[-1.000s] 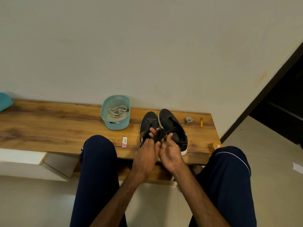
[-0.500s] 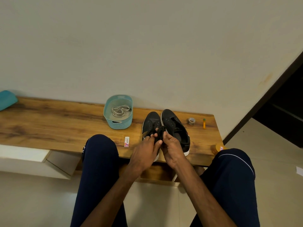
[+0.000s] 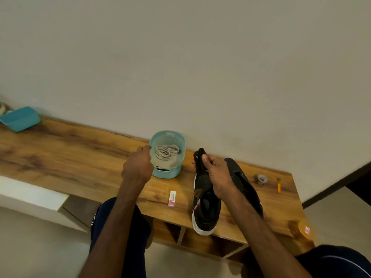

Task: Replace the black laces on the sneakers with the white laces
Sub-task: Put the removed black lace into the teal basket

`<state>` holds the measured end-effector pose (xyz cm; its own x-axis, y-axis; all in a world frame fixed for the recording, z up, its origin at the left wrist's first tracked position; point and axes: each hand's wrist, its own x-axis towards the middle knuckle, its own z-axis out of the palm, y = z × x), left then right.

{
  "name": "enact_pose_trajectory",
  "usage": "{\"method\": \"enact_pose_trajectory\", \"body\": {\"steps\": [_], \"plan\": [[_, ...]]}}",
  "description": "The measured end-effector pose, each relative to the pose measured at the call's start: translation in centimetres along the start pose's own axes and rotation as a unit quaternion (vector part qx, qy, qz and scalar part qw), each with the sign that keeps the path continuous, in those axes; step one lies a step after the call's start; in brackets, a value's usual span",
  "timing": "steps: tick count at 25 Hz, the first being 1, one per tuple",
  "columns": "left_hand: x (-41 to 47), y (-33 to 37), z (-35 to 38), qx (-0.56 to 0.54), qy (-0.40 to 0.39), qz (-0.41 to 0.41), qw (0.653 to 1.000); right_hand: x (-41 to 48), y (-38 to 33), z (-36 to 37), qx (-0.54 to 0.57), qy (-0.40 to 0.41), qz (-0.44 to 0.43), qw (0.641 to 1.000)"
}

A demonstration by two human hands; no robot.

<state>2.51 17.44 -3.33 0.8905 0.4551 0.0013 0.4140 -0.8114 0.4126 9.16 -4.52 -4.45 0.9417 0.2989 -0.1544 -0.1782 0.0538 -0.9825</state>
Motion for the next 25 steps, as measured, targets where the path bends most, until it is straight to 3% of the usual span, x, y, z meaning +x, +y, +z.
{"method": "enact_pose_trajectory", "body": {"steps": [3,6,14,18,20,25], "plan": [[2.4,-0.8,1.4,0.018,-0.017,0.026,0.999,5.3,0.5,2.8,-0.197,-0.042,-0.053,0.978],[3.6,-1.1,2.5,0.026,-0.005,0.052,0.998,10.3,1.9,5.0,-0.392,-0.089,-0.101,0.910],[4.6,-1.6,1.0,0.058,-0.043,0.009,0.997,16.7,7.1,9.8,-0.666,-0.207,-0.043,0.715],[4.5,-1.7,1.1,0.070,-0.060,0.010,0.996,16.9,7.7,10.4,-0.724,-0.237,-0.044,0.646],[4.3,-1.5,1.4,0.069,-0.063,0.016,0.995,16.8,7.7,10.6,-0.731,-0.250,-0.038,0.634],[4.1,-0.8,2.0,0.081,-0.076,0.034,0.993,16.5,7.5,10.6,-0.728,-0.216,-0.034,0.649]]}}
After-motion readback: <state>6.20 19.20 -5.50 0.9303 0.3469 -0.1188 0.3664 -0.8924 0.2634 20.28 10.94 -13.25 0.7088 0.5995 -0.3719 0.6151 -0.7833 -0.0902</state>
